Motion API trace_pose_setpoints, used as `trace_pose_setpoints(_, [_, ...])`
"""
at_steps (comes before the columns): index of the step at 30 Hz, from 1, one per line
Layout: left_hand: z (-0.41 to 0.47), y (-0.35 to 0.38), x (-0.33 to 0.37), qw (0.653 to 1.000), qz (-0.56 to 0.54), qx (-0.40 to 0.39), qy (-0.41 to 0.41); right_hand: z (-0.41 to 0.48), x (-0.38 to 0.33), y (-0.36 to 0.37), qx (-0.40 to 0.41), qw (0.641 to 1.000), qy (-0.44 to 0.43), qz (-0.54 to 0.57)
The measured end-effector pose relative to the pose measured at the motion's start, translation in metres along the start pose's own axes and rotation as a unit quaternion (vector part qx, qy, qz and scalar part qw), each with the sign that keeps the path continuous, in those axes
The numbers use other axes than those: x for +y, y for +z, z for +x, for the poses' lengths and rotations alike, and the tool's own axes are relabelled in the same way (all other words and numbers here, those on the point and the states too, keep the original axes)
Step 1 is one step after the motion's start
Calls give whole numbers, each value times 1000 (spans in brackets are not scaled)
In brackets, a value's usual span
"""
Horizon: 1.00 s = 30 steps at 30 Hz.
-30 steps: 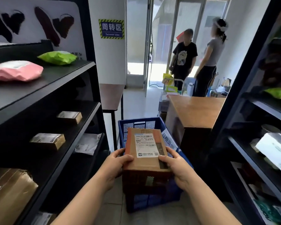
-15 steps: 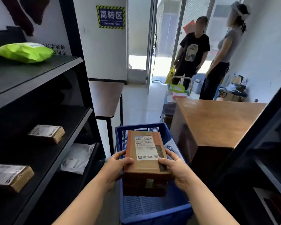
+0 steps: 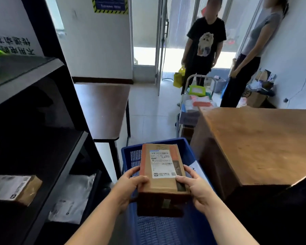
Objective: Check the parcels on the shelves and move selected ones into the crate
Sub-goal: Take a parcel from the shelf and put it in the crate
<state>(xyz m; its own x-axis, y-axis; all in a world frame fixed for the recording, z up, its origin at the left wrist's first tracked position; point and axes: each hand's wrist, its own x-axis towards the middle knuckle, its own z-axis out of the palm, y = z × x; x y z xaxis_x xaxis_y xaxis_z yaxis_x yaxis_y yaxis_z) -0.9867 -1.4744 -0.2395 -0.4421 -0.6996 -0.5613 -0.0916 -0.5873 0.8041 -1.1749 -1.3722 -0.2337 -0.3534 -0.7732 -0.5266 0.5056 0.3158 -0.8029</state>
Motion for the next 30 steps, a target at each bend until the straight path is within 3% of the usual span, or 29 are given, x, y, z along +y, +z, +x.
trace_pose_setpoints(7, [81,2,29,998,34,-32,-40,66,0,2,66,996,-2,55])
trace_pose_setpoints(15, [168,30,14,994,71,-26,-74,144,10,-40,97,992,31,80])
trace_pose_setpoints(22, [262,52,-25,989,99,-21,-104,235,41,-85,106,992,44,47])
trace_pose_setpoints(30, [416,37,-94,972,158,-53,-165,372,128,-124,162,979,80,93])
